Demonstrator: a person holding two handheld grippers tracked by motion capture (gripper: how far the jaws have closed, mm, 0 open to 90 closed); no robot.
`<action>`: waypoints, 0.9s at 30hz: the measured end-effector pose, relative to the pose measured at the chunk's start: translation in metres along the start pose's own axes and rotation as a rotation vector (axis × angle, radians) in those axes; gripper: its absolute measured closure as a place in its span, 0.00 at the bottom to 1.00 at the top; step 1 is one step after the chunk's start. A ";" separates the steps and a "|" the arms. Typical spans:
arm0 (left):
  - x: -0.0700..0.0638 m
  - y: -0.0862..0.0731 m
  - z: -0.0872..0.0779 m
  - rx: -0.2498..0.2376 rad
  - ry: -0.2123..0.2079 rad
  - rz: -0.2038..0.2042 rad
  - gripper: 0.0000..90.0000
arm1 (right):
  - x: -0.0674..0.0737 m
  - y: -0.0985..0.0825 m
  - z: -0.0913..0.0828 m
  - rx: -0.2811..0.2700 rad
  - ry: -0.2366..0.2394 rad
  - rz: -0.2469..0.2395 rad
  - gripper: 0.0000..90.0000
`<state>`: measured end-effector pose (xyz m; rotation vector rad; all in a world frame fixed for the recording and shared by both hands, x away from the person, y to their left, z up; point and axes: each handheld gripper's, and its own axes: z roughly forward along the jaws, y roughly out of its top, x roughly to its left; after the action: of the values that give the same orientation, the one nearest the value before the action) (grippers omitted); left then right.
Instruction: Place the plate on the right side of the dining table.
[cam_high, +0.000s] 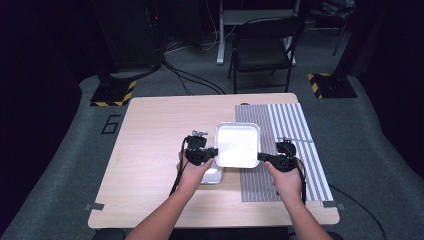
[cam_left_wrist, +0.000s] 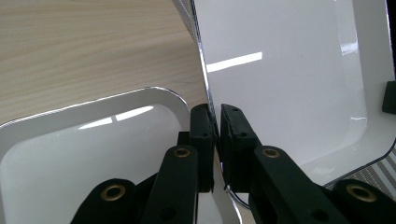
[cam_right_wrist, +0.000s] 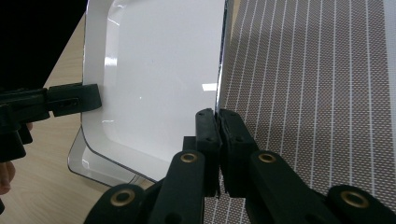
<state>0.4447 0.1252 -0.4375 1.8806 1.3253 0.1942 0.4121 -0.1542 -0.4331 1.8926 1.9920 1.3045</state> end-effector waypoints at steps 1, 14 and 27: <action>-0.001 0.001 0.000 0.002 -0.003 -0.003 0.93 | 0.000 0.000 -0.001 -0.001 -0.002 0.001 0.97; -0.013 0.007 0.004 0.013 -0.023 0.013 0.93 | -0.009 0.002 -0.013 -0.014 -0.017 0.005 0.97; -0.022 0.011 0.010 0.020 -0.035 0.024 0.92 | -0.017 0.002 -0.020 -0.021 -0.035 0.008 0.97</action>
<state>0.4487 0.1002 -0.4302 1.9089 1.2866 0.1603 0.4057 -0.1795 -0.4269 1.9026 1.9485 1.2804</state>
